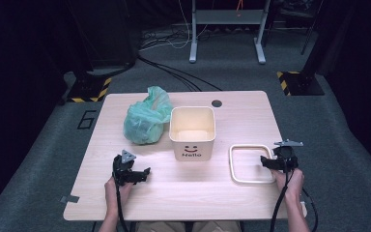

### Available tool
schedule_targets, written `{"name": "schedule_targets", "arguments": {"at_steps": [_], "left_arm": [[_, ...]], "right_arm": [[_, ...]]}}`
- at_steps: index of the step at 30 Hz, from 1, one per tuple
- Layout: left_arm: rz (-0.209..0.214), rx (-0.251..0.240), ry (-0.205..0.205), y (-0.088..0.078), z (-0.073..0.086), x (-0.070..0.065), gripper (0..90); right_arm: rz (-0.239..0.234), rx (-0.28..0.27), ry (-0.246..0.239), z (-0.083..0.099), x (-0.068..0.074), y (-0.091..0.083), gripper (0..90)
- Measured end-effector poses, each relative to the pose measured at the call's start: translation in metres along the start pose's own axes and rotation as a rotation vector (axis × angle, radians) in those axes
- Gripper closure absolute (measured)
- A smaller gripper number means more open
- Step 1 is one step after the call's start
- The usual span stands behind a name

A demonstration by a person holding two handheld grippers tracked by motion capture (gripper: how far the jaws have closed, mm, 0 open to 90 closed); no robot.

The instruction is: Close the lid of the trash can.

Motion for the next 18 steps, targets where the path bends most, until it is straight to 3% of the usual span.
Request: {"name": "schedule_targets", "arguments": {"at_steps": [7, 11, 15, 18], "left_arm": [[0.0, 0.0, 0.0, 0.0, 0.0, 0.0, 8.4], [0.0, 0.0, 0.0, 0.0, 0.0, 0.0, 8.3], [0.0, 0.0, 0.0, 0.0, 0.0, 0.0, 8.3], [-0.001, 0.0, 0.0, 0.0, 0.0, -0.0001, 8.4]], "right_arm": [[0.001, 0.05, -0.005, 0.0041, -0.0069, 0.0104, 44.0], [0.009, 0.035, 0.016, 0.0038, -0.0083, 0.0107, 57.1], [0.006, 0.024, 0.002, 0.0035, -0.0078, 0.0109, 69.5], [0.03, 0.014, -0.002, 0.0032, -0.0058, 0.0114, 76.3]]}}
Point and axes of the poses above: each handheld gripper's, and its own axes: y roughly forward along the jaws, z roughly out of its underside, x roughly to its left, the point moved 3 cm from there along y, roughly forward along the jaws, and after that the axes turned 6 degrees about x, right-handed, at the moved point
